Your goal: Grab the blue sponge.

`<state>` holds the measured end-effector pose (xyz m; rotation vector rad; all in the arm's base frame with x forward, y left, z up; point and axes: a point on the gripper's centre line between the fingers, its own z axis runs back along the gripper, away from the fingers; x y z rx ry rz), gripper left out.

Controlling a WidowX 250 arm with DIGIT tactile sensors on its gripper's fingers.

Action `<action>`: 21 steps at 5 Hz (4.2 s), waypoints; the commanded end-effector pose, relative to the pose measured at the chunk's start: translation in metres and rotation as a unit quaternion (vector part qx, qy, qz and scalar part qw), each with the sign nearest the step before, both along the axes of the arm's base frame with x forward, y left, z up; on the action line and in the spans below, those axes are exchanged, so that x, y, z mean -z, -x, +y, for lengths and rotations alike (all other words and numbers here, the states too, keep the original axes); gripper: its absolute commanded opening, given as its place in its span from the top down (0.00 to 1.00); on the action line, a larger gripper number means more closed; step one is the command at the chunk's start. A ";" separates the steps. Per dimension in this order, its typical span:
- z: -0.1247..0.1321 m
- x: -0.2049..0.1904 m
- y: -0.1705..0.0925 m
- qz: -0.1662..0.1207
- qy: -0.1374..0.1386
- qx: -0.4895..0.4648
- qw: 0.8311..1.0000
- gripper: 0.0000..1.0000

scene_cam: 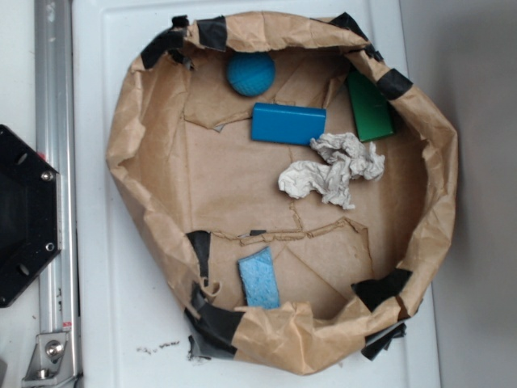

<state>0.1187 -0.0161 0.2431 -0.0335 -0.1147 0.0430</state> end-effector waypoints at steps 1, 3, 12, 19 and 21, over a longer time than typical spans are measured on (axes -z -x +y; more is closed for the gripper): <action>0.000 0.000 0.000 0.000 0.000 0.000 1.000 0.00; 0.015 0.032 -0.101 -0.053 -0.014 0.112 0.992 0.00; -0.066 0.186 -0.125 0.013 0.055 0.559 0.827 0.00; -0.037 0.197 -0.160 0.033 -0.030 0.494 0.869 0.00; -0.037 0.161 -0.151 0.031 -0.011 0.360 0.933 0.00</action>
